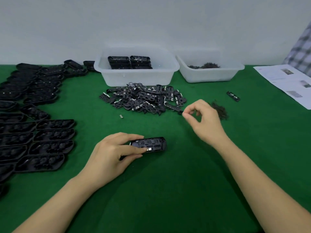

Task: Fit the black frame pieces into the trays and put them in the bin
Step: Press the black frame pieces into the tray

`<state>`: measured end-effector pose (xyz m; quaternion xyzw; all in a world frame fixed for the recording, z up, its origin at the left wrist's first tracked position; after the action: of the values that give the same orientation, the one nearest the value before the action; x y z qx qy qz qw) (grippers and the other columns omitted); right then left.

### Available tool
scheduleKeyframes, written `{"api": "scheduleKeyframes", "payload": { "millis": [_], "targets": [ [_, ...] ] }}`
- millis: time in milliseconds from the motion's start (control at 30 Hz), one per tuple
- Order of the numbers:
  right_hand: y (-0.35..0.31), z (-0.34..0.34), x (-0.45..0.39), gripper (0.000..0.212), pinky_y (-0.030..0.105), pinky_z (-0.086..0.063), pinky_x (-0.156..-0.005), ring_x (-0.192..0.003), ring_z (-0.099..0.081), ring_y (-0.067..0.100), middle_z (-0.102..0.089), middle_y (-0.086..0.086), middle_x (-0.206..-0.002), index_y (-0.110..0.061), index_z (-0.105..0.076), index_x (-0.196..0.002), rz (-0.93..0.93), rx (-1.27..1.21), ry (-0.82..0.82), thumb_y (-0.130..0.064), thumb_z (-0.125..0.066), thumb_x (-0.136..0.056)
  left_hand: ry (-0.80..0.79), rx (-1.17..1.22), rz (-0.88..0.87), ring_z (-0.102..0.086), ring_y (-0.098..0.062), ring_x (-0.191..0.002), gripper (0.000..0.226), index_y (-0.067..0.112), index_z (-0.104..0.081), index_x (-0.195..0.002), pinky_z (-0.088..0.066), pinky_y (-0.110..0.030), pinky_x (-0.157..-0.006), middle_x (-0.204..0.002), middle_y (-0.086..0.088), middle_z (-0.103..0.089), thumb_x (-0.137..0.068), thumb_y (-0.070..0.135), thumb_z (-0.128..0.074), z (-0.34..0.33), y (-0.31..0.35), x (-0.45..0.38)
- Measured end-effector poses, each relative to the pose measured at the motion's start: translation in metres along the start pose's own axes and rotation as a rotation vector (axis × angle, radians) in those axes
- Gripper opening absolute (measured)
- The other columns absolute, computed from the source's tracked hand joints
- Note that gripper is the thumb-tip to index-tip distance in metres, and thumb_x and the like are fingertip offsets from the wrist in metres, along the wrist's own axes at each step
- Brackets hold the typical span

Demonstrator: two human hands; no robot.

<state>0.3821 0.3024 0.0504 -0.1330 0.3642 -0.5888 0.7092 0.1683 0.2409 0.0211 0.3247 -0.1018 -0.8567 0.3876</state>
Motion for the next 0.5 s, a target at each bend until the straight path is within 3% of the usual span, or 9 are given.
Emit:
{"api": "scheduleKeyframes", "payload": {
  "millis": [67, 167, 300, 500],
  "targets": [
    [-0.038, -0.025, 0.020, 0.017, 0.031, -0.034, -0.085, -0.085, -0.045, 0.004, -0.048, -0.015, -0.081, -0.025, -0.056, -0.074, 0.089, -0.214, -0.131, -0.012, -0.064, -0.081, -0.001, -0.006, 0.002, -0.065, -0.016, -0.086, 0.015, 0.024, -0.077, -0.090, -0.053, -0.035, -0.076, -0.107, 0.004, -0.068, -0.077, 0.025, -0.068, 0.001, 0.001, -0.001],
    [-0.057, -0.055, 0.038, 0.014, 0.033, -0.028, -0.090, -0.092, -0.041, 0.006, -0.041, -0.013, -0.084, -0.025, -0.058, -0.074, 0.111, -0.216, -0.259, -0.015, -0.066, -0.080, -0.013, -0.012, -0.002, -0.065, -0.018, -0.087, 0.015, 0.023, -0.076, -0.090, -0.053, -0.035, -0.076, -0.107, 0.002, -0.069, -0.077, 0.024, -0.068, 0.001, 0.002, 0.000],
    [-0.048, -0.062, 0.043, 0.013, 0.025, -0.019, -0.081, -0.091, -0.036, 0.003, -0.037, -0.013, -0.085, -0.026, -0.060, -0.072, 0.059, -0.155, -0.276, -0.018, -0.069, -0.078, -0.021, -0.011, -0.004, -0.065, -0.018, -0.088, 0.015, 0.024, -0.076, -0.091, -0.053, -0.034, -0.077, -0.108, 0.001, -0.068, -0.078, 0.024, -0.068, 0.001, 0.002, 0.000],
    [-0.039, -0.061, 0.044, 0.019, 0.023, -0.018, -0.080, -0.093, -0.035, 0.005, -0.039, -0.013, -0.088, -0.031, -0.057, -0.069, 0.016, -0.101, -0.258, -0.018, -0.070, -0.078, -0.015, -0.017, -0.005, -0.065, -0.019, -0.089, 0.015, 0.024, -0.076, -0.092, -0.053, -0.037, -0.076, -0.108, 0.001, -0.069, -0.079, 0.023, -0.070, 0.000, 0.001, 0.001]
  ]
}}
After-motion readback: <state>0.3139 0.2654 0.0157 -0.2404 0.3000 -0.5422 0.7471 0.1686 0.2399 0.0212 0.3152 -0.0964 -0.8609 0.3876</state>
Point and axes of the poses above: each hand's wrist, its own x-axis away from the middle knuckle, its own z-axis out of the back of the hand, y = z × x, the point moved 8 cm from there along -x, towards the middle knuckle
